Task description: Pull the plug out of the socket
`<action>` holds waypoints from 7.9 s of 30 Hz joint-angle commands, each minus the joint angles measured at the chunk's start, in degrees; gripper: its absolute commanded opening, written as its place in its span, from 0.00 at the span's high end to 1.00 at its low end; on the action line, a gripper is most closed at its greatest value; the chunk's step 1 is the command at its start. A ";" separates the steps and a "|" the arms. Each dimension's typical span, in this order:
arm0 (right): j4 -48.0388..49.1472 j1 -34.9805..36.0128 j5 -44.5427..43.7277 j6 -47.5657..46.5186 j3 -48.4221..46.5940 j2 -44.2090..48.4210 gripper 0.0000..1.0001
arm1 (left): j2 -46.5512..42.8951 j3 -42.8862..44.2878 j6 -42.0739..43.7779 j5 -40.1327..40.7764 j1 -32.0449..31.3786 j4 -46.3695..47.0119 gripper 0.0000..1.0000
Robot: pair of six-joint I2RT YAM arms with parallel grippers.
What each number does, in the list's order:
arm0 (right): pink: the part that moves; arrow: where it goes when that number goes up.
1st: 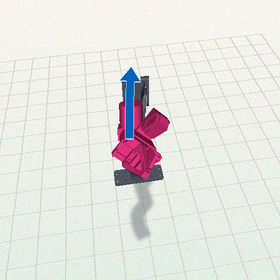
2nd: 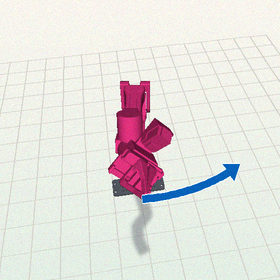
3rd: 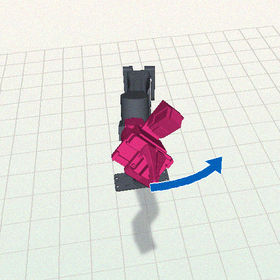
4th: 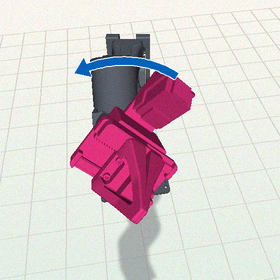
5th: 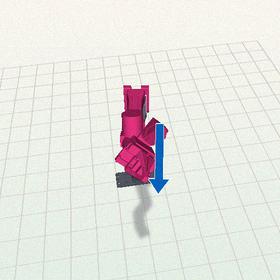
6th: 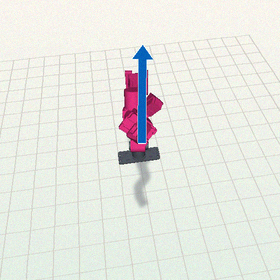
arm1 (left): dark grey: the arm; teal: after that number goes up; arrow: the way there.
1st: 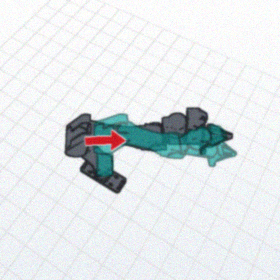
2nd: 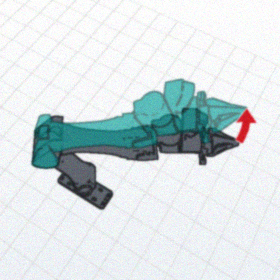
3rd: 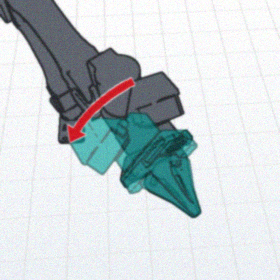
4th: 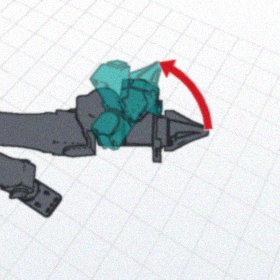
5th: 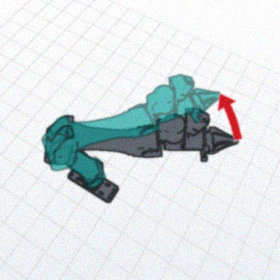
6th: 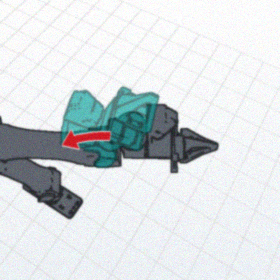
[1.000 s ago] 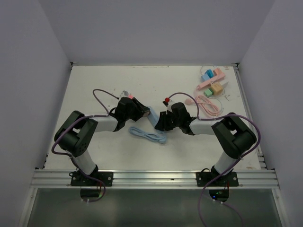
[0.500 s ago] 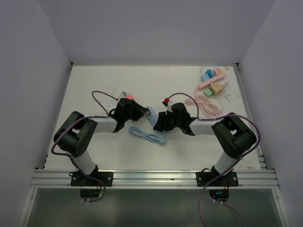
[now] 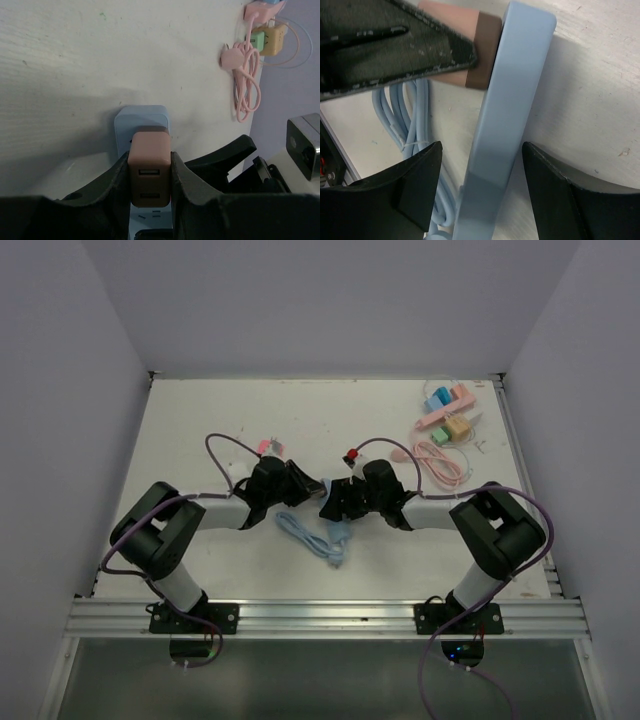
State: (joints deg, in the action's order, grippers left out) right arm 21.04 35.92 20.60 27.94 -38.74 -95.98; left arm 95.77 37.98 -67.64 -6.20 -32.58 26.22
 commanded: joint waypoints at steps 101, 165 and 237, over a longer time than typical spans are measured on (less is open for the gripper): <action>-37.12 19.26 -30.88 -11.95 -9.24 19.96 0.08 | -57.09 3.16 48.91 27.45 18.60 -48.72 0.01; -40.56 9.34 -49.17 10.29 -12.94 6.95 0.22 | -58.32 -1.41 47.69 23.95 18.60 -47.14 0.01; -44.06 5.21 -13.30 -44.73 -86.76 -45.87 0.39 | -55.51 -1.59 47.86 24.04 18.60 -46.70 0.00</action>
State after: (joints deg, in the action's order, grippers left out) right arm -20.36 41.19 6.04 -14.68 -122.50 -140.59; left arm 40.21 36.73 -21.32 17.98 -14.26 -21.91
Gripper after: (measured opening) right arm 0.630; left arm 0.994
